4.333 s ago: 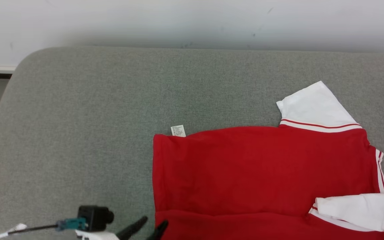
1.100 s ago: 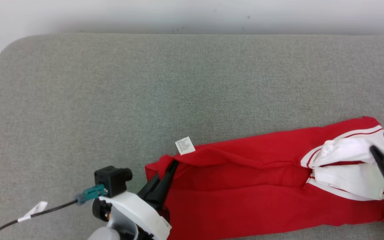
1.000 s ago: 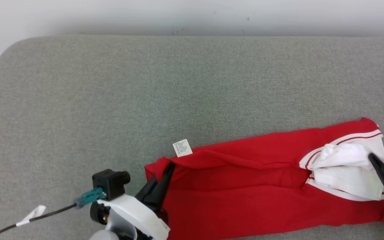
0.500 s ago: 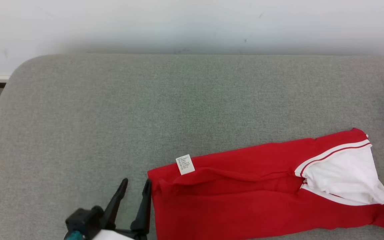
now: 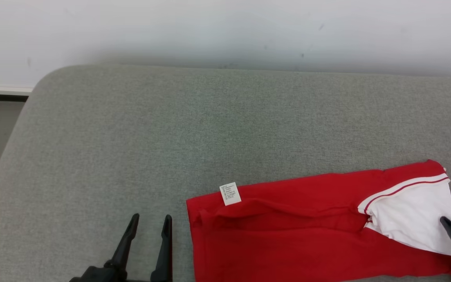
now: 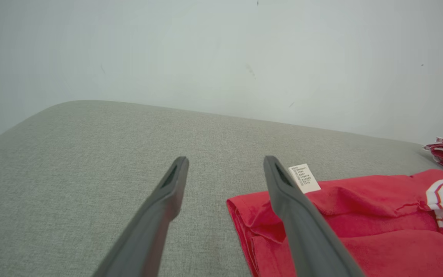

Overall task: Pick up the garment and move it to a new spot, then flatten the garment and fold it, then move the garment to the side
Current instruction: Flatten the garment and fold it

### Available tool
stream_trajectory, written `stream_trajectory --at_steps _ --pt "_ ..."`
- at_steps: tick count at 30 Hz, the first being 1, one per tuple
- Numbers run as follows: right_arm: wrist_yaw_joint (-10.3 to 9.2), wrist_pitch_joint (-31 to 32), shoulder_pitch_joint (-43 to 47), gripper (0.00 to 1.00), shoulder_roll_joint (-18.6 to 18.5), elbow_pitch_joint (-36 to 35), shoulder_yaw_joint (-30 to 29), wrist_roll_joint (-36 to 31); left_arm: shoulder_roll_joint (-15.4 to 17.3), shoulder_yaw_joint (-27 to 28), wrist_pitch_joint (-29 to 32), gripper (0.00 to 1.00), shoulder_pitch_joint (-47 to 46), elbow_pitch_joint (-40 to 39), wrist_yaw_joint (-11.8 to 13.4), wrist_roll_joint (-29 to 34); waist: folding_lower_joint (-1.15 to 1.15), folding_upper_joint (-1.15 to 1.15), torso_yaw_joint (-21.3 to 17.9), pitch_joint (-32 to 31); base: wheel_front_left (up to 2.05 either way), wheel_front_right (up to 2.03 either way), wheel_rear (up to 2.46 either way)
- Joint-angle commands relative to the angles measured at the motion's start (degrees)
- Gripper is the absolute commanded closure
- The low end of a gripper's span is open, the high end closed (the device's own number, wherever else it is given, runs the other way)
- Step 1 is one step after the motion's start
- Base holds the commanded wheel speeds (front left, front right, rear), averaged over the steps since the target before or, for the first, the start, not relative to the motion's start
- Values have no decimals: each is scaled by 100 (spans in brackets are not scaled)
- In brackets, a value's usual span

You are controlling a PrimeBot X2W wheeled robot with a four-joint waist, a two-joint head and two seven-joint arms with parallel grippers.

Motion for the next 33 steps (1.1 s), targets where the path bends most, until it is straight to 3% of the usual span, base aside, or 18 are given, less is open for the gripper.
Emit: stream_trajectory --at_steps 1,7,14,22,23,24,33 --pt "0 56 -57 0 16 37 -7 -71 -12 51 -4 0 83 23 -21 30 1 0 19 0 0 0 0" --pt "0 420 -261 0 207 331 -71 -315 -145 239 -5 0 66 34 -226 211 1 0 104 35 0 0 0" --pt "0 564 -462 0 91 665 -96 -436 -178 321 -5 0 -15 70 -355 258 1 0 291 83 0 0 0" --pt "17 841 -332 1 96 684 435 146 -184 289 -5 0 -12 128 -350 115 1 0 456 82 0 0 0" --pt "20 737 -340 67 141 647 488 243 -184 290 -5 0 -12 149 -344 109 1 0 465 74 0 0 0" --pt "20 691 -341 100 172 646 544 360 -183 293 -5 0 -11 169 -341 105 1 0 471 57 0 0 0" --pt "7 -158 -604 100 -102 689 828 904 -184 410 -5 0 102 233 -329 99 1 0 357 -128 0 0 0"
